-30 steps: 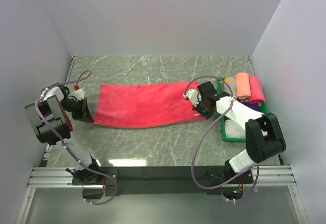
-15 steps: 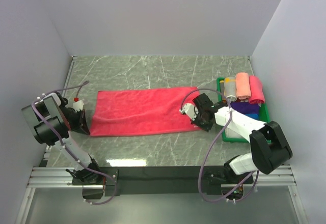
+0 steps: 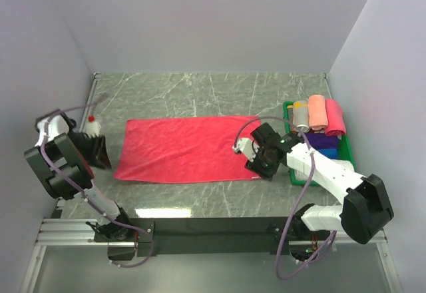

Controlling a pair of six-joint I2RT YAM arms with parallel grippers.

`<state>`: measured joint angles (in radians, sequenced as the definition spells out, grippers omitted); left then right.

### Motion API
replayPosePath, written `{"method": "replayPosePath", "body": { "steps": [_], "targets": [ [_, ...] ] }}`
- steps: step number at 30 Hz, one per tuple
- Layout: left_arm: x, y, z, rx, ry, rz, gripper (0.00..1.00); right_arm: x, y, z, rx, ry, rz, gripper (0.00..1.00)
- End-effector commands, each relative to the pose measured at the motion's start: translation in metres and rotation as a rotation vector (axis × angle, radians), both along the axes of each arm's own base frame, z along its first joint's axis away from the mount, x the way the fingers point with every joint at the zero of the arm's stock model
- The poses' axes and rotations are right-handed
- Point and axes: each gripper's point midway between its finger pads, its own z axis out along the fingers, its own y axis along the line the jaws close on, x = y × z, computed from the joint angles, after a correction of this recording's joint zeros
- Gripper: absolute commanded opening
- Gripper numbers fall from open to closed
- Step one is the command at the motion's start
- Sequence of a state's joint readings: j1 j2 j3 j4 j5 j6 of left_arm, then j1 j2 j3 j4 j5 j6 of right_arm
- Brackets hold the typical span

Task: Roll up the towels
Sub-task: Flatten the towel

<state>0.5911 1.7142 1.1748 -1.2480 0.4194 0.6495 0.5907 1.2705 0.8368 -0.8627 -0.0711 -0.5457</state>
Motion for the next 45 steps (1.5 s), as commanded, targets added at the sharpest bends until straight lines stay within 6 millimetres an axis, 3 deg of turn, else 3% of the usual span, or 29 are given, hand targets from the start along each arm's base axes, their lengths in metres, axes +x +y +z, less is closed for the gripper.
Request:
{"method": "replayPosePath", "body": {
  "steps": [1, 2, 5, 9, 14, 18, 22, 30, 37, 43, 45],
  "targets": [
    [0.045, 0.003, 0.048, -0.053, -0.197, 0.008, 0.41, 0.018, 0.016, 0.04, 0.117, -0.029, -0.046, 0.51],
    [0.062, 0.007, 0.06, -0.046, -0.26, 0.018, 0.41, 0.027, 0.02, 0.044, 0.143, -0.044, -0.072, 0.51],
    [0.097, 0.016, 0.069, 0.001, -0.348, 0.041, 0.41, 0.058, 0.028, 0.051, 0.197, -0.052, -0.162, 0.49],
    [0.133, 0.02, 0.059, 0.037, -0.397, 0.099, 0.37, 0.103, 0.034, 0.046, 0.217, -0.045, -0.287, 0.4],
    [0.164, -0.009, 0.044, 0.0, -0.387, 0.107, 0.18, 0.156, 0.038, 0.038, 0.204, -0.093, -0.383, 0.29],
    [0.181, -0.027, 0.029, 0.013, -0.396, 0.097, 0.13, 0.183, 0.034, 0.026, 0.198, -0.084, -0.44, 0.19],
    [0.183, -0.047, 0.004, 0.021, -0.355, 0.094, 0.11, 0.189, 0.036, 0.005, 0.171, -0.047, -0.463, 0.18],
    [0.199, -0.037, -0.031, 0.051, -0.265, 0.145, 0.1, 0.196, 0.042, -0.026, 0.149, 0.022, -0.518, 0.17],
    [0.221, -0.026, -0.044, 0.079, -0.248, 0.145, 0.1, 0.198, 0.04, -0.037, 0.127, 0.037, -0.543, 0.18],
    [0.24, -0.021, -0.043, 0.079, -0.267, 0.164, 0.1, 0.223, 0.041, -0.034, 0.135, 0.004, -0.566, 0.2],
    [0.246, -0.023, -0.035, 0.061, -0.283, 0.157, 0.11, 0.23, 0.043, -0.028, 0.151, 0.006, -0.567, 0.21]
  ]
}}
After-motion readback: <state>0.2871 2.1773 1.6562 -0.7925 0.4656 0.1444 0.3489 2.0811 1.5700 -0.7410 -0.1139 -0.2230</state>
